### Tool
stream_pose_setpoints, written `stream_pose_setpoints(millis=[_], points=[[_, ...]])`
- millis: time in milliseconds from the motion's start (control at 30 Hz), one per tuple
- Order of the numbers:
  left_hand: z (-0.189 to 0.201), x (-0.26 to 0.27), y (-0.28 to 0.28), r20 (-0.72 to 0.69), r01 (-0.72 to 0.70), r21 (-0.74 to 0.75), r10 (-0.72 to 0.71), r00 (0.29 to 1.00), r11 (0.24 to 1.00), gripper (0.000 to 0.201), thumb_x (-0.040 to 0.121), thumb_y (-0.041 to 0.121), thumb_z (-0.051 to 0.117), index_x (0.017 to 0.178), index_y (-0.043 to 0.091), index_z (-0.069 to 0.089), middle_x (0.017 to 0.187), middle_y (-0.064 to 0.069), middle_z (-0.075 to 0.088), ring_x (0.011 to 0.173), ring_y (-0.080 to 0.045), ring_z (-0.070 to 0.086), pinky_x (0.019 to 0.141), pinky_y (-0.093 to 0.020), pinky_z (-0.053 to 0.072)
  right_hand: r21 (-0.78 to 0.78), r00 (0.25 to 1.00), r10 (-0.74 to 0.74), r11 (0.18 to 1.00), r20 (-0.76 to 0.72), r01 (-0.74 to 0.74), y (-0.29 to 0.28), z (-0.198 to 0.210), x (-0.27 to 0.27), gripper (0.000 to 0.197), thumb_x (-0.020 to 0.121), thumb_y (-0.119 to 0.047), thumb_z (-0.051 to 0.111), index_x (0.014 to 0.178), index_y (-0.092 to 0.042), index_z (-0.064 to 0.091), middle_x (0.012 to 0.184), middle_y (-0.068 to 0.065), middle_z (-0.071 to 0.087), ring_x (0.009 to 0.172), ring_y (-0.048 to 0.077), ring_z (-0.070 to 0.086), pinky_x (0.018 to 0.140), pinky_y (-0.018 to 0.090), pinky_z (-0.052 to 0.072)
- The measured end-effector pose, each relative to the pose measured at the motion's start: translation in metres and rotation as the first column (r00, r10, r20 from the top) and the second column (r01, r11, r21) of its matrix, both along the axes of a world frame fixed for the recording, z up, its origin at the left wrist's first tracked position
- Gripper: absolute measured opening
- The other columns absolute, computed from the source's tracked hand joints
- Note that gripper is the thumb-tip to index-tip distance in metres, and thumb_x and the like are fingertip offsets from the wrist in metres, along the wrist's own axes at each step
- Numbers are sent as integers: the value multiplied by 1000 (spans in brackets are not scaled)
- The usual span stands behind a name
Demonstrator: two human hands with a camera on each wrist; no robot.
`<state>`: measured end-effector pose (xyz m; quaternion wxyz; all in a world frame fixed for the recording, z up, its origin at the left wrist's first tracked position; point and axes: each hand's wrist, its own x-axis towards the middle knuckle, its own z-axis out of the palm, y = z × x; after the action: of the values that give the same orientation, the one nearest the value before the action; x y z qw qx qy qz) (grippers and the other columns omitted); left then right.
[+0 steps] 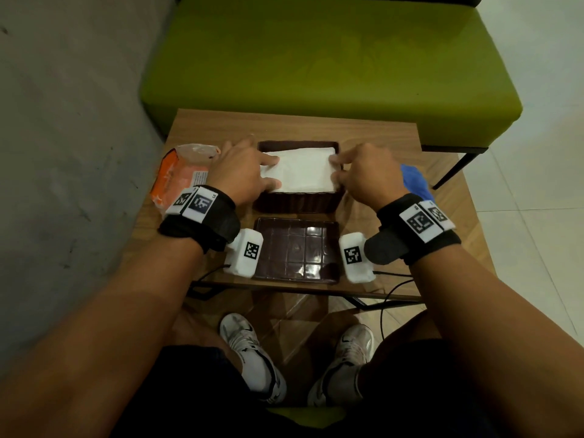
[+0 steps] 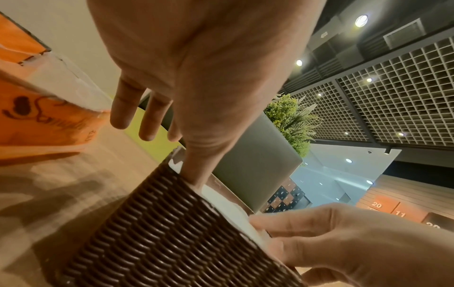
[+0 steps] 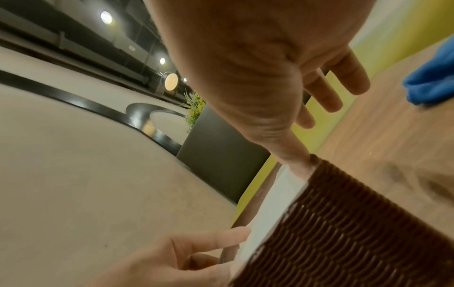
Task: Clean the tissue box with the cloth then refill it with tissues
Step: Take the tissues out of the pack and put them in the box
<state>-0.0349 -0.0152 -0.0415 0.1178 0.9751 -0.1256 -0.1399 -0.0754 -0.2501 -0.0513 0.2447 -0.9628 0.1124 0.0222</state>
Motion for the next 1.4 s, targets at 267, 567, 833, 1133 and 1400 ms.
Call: stream_pose_setpoints(millis=[267,567,833,1133,1400], points=[[0,19,-3,-154,13,93,2,988,996,76,89,54,83,158,40,52,169,-17,39,152,-45,39,126,-58,34,-139,977,94,983,-189,-122,4,-6,20,46,89,-44,81,126,-17,75,117,12,74,109,34,69,87,41,57],[-3,33,-11,-212,41,79,-23,977,996,75,90,37,88,157,26,56,159,-11,54,141,-38,54,119,-53,43,-256,965,47,960,-259,-116,13,-7,32,32,109,-33,50,116,-7,68,118,19,70,105,39,68,79,41,50],[-4,33,-15,-205,53,84,-35,978,995,67,95,31,84,154,12,59,147,-14,64,132,-36,62,94,-32,44,-353,920,94,905,-381,-238,21,-9,42,29,107,-26,49,125,-10,66,120,18,64,105,39,65,80,42,51],[9,24,13,-188,-68,-207,29,982,976,68,87,33,90,149,21,64,128,2,67,111,-22,63,89,-30,44,-138,939,308,934,-152,-329,5,32,18,27,101,-27,68,121,-10,74,117,11,73,109,34,66,93,43,51],[13,11,-18,78,205,-76,-200,977,976,45,90,26,87,134,23,76,132,-5,74,113,-24,67,99,-39,44,-231,911,391,881,-132,-412,39,32,16,33,90,-12,73,123,-18,76,114,15,74,103,34,69,91,43,57]])
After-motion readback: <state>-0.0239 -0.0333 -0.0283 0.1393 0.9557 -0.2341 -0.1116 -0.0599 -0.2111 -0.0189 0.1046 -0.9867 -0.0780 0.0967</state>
